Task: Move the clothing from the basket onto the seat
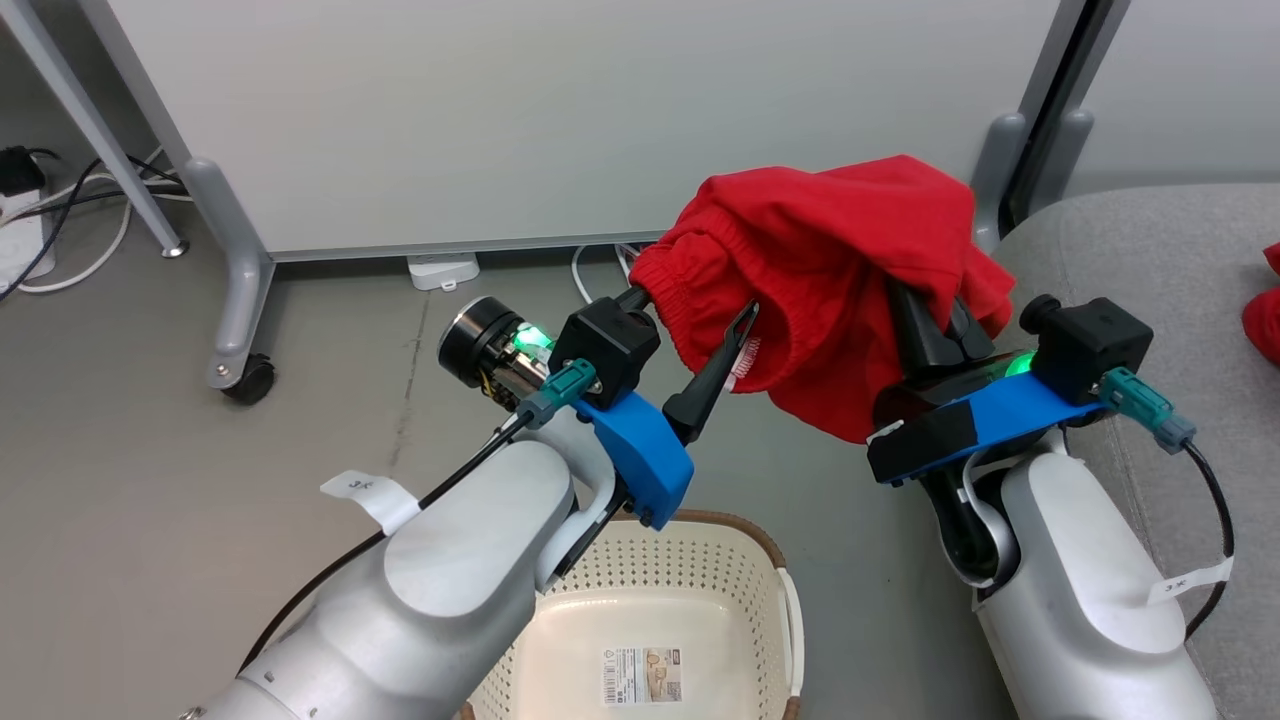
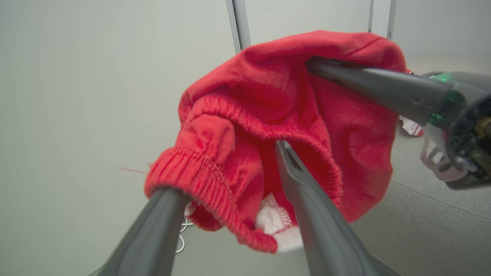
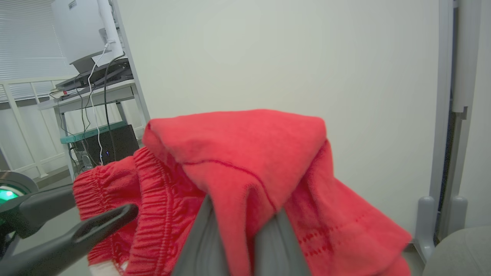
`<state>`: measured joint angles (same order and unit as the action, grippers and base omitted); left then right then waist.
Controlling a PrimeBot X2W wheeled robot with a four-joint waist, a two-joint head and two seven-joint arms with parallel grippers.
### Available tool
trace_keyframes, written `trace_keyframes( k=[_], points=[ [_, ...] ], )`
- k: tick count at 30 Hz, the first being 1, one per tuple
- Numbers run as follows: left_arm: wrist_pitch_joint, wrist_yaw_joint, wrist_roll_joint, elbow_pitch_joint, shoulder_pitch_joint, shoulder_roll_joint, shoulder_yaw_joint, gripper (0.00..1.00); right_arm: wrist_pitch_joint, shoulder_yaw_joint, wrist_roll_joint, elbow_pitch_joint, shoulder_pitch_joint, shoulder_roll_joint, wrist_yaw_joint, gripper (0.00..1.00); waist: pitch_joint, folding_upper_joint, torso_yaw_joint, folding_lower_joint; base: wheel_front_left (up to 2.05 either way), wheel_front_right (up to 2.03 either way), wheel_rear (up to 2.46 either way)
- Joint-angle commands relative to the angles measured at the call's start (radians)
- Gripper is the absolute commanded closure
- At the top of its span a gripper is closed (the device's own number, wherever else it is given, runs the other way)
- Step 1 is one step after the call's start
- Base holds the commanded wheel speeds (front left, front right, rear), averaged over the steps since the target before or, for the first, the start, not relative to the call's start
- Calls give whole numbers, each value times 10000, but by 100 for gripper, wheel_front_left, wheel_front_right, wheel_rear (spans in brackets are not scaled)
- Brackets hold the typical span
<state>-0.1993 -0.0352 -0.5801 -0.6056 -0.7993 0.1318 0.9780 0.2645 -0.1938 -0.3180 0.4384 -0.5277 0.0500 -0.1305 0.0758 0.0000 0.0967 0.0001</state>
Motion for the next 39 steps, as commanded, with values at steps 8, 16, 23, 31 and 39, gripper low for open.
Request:
trace_keyframes(
  k=[8, 16, 23, 31, 39],
  points=[
    [-287, 260, 84, 315, 223, 397, -134, 0, -1, 628, 281, -609, -7, 5, -5, 100, 422, 0, -815, -1, 0, 0, 0],
    [-478, 441, 266, 789, 308, 604, -140, 0, -1, 1012, 697, -1278, 309, 5, -5, 100, 812, 0, -1871, -1, 0, 0, 0],
    [-570, 460, 419, 1137, 320, 668, -92, 0, -1, 1357, 937, -1868, 647, 4, -5, 100, 1046, 0, -2830, -1, 0, 0, 0],
    [-604, 393, 597, 1377, 330, 698, 26, 0, -2, 1746, 1161, -2492, 1252, 2, -5, 100, 1297, 0, -3899, -1, 0, 0, 0],
    [-626, 352, 618, 1350, 373, 634, 174, 0, -2, 2181, 1205, -2816, 2102, 2, -5, 100, 1309, 0, -4500, -1, 0, 0, 0]
  ],
)
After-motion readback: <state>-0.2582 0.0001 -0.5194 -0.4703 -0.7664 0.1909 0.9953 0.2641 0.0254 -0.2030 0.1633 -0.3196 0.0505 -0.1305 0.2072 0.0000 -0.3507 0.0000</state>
